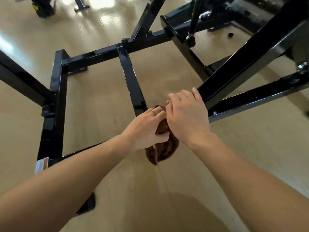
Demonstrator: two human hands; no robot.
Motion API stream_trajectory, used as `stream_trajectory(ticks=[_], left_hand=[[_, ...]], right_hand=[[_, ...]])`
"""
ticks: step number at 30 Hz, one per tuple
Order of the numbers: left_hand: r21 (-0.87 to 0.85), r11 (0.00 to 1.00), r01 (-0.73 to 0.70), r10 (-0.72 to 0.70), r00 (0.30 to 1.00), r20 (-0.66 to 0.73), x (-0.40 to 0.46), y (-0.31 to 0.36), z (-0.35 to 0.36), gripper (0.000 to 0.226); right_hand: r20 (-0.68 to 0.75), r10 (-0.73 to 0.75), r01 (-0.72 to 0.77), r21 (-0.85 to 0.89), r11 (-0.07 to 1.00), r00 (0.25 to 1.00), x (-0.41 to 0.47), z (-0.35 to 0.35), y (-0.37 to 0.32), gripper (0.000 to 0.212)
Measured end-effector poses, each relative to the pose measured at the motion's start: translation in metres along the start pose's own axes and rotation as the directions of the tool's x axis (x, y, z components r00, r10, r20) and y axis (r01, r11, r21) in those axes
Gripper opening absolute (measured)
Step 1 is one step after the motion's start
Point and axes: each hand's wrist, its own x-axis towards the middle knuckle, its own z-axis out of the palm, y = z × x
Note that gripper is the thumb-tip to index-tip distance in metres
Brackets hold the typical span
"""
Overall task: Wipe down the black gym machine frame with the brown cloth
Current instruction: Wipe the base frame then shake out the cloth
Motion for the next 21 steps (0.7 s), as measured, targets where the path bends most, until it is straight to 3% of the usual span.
stream_trajectory(ticks=[2,4,8,14,17,21], left_hand=[[-0.117,0.993,0.005,-0.02,0.991,-0.131,-0.002,-0.003,0.0,0.034],[-0.242,0.963,0.123,-0.156,0.98,-0.122,-0.002,-0.017,0.0,0.034],[-0.319,0.882,0.345,-0.4,0.908,-0.124,-0.002,-0.066,-0.005,0.034],[-0.367,0.824,0.432,-0.505,0.853,-0.131,0.008,-0.08,-0.001,0.021],[-0.417,0.847,0.331,-0.405,0.909,-0.101,-0.001,-0.071,0.006,0.02],[-0.258,0.958,0.123,-0.156,0.981,-0.112,-0.02,-0.063,0.009,0.021]], right_hand=[[0.19,-0.066,0.111,-0.239,0.965,0.98,0.007,0.002,0.005,0.058],[0.27,-0.083,0.183,-0.369,0.911,0.959,0.013,0.005,0.007,0.062],[0.192,-0.005,0.084,-0.408,0.909,0.981,0.021,0.014,0.0,0.077],[0.146,0.037,0.029,-0.425,0.905,0.989,0.016,0.017,-0.007,0.079],[0.15,0.057,0.006,-0.393,0.919,0.987,0.015,0.018,-0.008,0.081],[0.151,0.069,-0.006,-0.383,0.924,0.986,0.016,0.02,-0.009,0.082]])
